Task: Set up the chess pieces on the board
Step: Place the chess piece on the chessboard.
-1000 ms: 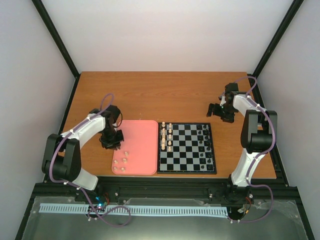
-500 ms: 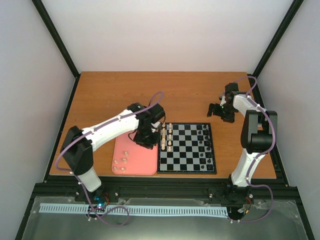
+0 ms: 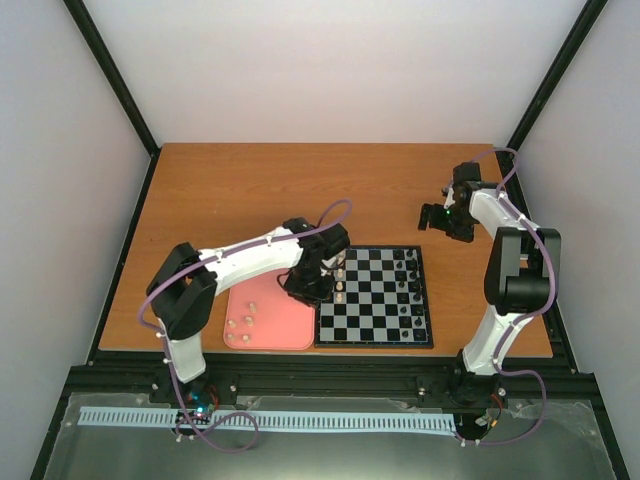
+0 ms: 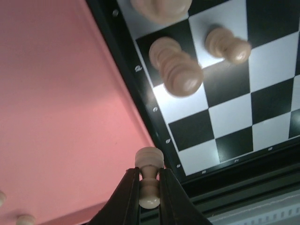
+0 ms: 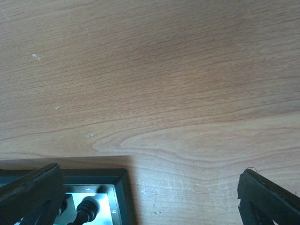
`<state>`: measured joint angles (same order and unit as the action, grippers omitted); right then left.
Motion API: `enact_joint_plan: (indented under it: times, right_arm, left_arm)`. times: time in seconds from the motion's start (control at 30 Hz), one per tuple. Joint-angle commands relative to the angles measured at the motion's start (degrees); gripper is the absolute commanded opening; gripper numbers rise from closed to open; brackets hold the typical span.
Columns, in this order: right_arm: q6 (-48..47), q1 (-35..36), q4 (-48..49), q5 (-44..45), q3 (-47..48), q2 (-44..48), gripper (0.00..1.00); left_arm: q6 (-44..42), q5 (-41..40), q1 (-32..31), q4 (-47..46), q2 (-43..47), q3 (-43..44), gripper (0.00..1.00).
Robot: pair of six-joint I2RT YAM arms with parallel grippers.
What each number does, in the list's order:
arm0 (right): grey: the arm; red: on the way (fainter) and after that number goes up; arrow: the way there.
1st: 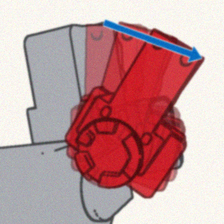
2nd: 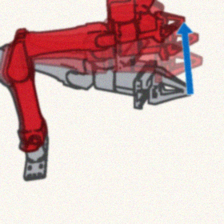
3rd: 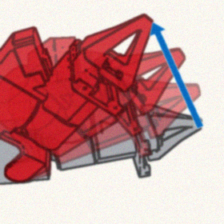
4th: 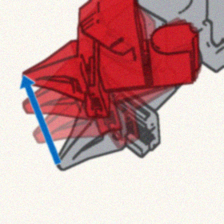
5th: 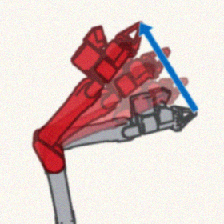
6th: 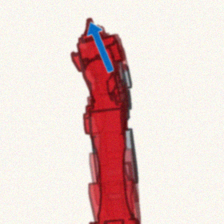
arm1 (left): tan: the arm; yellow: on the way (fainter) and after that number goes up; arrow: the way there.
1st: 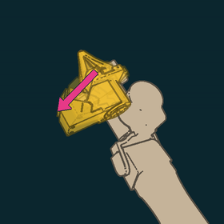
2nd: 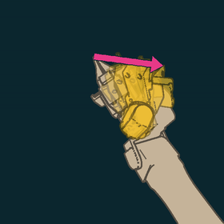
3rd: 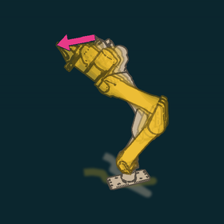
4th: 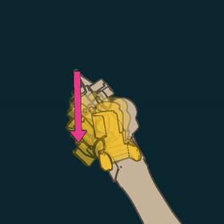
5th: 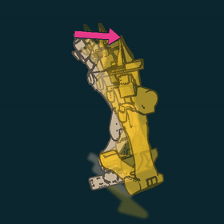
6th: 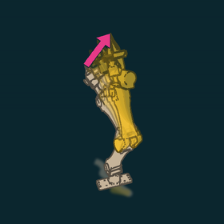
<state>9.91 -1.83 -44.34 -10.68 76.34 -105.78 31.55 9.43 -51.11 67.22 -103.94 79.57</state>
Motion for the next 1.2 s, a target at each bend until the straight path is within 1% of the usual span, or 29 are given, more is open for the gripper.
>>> enact_joint_plan:
  times: [0.0, 0.17, 0.33, 1.17]
  right_arm:
    - [-0.01, 0.47, -0.13, 1.77, -0.7, 1.97, 1.0]
    - [-0.19, 0.43, -0.5, 1.81, -0.21, 1.51, 1.0]
    - [-0.17, 0.42, -0.28, 1.61, -0.28, 1.36, 1.0]
    - [0.02, 0.48, 0.22, 0.83, 0.04, -0.57, 1.0]
  left_arm:
    - [-0.49, 0.19, -0.77, -5.6, -1.49, 1.78, 0.01]
    - [-1.12, 0.3, -1.13, -6.72, -5.54, 3.73, 0.01]
    - [-2.13, 0.59, -1.62, -5.69, -8.03, 5.63, 0.01]
    - [-3.6, 2.41, -1.95, -5.29, -9.29, 3.31, 0.01]
